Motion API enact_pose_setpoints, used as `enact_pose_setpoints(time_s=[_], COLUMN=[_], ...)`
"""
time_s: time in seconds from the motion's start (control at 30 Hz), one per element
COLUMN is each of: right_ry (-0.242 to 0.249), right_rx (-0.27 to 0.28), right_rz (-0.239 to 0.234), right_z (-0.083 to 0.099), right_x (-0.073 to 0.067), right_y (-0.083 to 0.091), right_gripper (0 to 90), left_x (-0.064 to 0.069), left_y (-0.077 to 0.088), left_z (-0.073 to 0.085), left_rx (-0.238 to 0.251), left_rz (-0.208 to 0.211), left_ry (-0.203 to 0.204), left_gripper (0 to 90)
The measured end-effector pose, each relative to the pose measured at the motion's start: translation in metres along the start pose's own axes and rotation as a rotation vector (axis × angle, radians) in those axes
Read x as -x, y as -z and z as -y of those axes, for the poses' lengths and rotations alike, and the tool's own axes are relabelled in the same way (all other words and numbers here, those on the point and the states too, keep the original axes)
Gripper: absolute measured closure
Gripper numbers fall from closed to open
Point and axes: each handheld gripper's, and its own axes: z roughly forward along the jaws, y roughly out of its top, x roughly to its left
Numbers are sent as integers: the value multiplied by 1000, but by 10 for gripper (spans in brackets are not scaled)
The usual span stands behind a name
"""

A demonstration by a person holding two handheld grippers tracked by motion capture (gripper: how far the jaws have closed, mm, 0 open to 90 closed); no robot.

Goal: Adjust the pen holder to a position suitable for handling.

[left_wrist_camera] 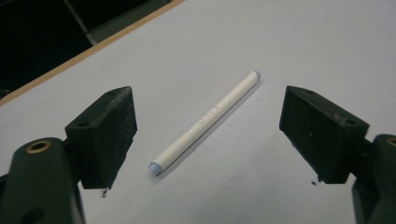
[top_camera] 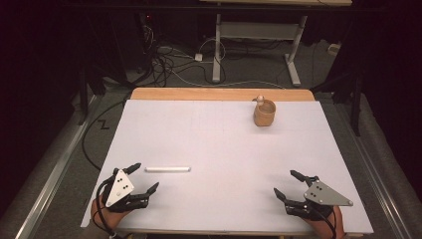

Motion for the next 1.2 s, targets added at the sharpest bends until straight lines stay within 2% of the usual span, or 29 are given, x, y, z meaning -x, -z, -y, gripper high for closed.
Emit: enact_pose_setpoints(time_s=[0.23,0.3,0.43,0.47,0.53,0.6,0.67,0.83,0.97,1.03,1.13,1.2], right_ry=[-21,-22,-32,-57,-53,-73,-48,-41,-30,-27,-21,-14], right_rx=[-17,-36,-38,-45,-50,-61,-80,-90,-115,-113,-140,-159], right_rz=[-6,-4,-2,-13,-17,-33,-19,-1,-3,-23,-40,-35], right_z=[2,1,-1,-4,-7,-13,-19,-38,-55,-65,-81,-85], right_x=[9,13,21,29,36,45,54,77,93,102,115,118], right_y=[-7,-10,-14,-17,-20,-25,-32,-55,-74,-82,-99,-105], right_gripper=[255,259,269,270,276,276,276,276,282,301,300,300], left_x=[-1,-1,-1,-1,0,0,0,1,2,2,2,2], left_y=[-1,-1,-4,-4,-5,-6,-7,-8,-9,-10,-11,-11], left_z=[2,2,3,3,3,3,3,3,4,4,4,5], left_rx=[-5,-6,-25,-29,-38,-43,-47,-57,-64,-68,-71,-73], left_rz=[15,20,23,19,25,29,25,28,32,35,38,40], left_ry=[5,8,6,2,-2,-1,-1,-5,-6,-7,-8,-5], left_gripper=[180,178,178,179,181,182,182,182,182,182,182,182])
